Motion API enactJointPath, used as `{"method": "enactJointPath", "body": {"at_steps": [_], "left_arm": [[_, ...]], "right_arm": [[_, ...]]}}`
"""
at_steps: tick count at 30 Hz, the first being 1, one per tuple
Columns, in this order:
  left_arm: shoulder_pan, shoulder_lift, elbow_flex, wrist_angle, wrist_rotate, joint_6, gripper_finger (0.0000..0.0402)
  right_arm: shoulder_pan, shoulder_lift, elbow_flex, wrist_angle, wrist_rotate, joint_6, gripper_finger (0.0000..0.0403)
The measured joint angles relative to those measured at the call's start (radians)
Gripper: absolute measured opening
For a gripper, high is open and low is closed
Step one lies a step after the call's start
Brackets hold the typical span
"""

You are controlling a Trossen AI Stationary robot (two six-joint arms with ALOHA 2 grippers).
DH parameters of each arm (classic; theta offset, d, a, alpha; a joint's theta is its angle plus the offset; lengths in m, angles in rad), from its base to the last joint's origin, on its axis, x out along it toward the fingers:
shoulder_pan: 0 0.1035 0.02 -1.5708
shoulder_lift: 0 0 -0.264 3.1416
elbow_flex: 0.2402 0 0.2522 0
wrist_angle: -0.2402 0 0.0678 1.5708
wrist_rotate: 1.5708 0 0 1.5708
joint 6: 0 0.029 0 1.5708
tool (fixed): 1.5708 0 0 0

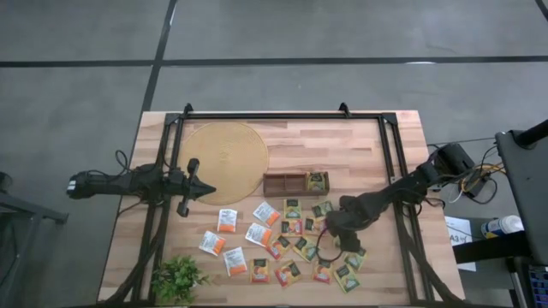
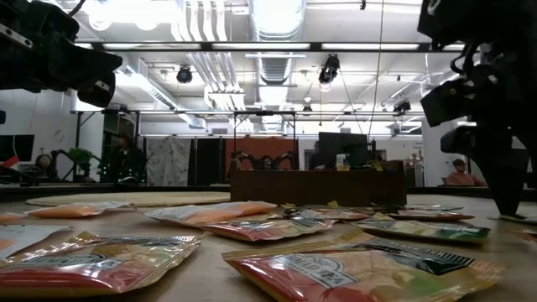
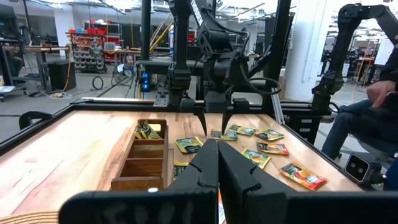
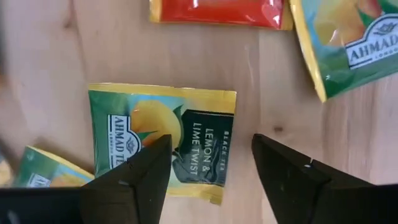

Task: Pick & Place Tea
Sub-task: Put the yellow tea bag into the right section of the wooden organizer

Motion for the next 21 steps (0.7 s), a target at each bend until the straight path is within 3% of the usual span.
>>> {"method": "enactJointPath", "body": {"at_steps": [14,17,21], "left_arm": [[0.000,0.001,0.000,0.000,0.000,0.000,0.0000],[0.000,0.001,0.000,0.000,0.000,0.000,0.0000],[0.000,0.001,0.000,0.000,0.000,0.000,0.0000]], "right_arm": [[-0.004,-0.038,-0.076,0.093,-0.017,-0.023,0.0215],[-0.012,-0.038,-0.078,0.094,-0.020,-0.028,0.0193],[-0.017,-0.040,-0.081,0.093,-0.018,-0.032,0.0135]]}}
